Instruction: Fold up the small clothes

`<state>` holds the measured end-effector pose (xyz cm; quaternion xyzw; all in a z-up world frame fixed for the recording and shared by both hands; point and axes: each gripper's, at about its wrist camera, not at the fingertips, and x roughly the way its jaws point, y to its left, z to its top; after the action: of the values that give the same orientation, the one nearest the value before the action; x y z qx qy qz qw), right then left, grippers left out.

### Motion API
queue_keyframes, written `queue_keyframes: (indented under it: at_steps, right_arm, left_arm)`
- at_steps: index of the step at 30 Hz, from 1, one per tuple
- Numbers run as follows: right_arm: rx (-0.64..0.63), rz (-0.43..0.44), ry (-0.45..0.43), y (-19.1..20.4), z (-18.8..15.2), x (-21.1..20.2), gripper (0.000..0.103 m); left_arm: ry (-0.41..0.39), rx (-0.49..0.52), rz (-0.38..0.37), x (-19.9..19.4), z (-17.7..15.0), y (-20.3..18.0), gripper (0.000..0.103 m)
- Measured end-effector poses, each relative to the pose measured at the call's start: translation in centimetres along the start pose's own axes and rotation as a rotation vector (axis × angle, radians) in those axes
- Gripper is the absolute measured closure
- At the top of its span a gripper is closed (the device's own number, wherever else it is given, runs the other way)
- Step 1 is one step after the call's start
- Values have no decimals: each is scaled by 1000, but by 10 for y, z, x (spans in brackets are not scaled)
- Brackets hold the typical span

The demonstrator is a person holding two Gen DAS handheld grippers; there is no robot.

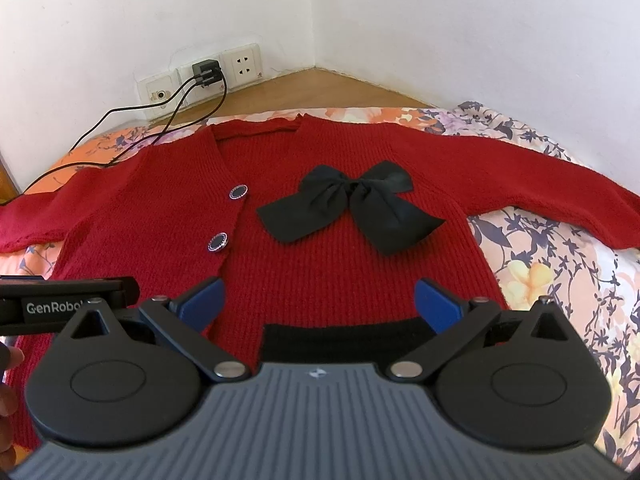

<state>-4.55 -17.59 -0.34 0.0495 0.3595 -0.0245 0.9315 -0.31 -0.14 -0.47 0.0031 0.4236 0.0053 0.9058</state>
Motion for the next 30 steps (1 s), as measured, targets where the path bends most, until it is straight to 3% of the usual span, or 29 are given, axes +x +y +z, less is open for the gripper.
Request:
queue_keyframes:
  at_steps: [30]
  right_arm:
    - [5,-3,7,0,0,1,0]
  left_arm:
    - [3,2,-1,1,-4,-1,0]
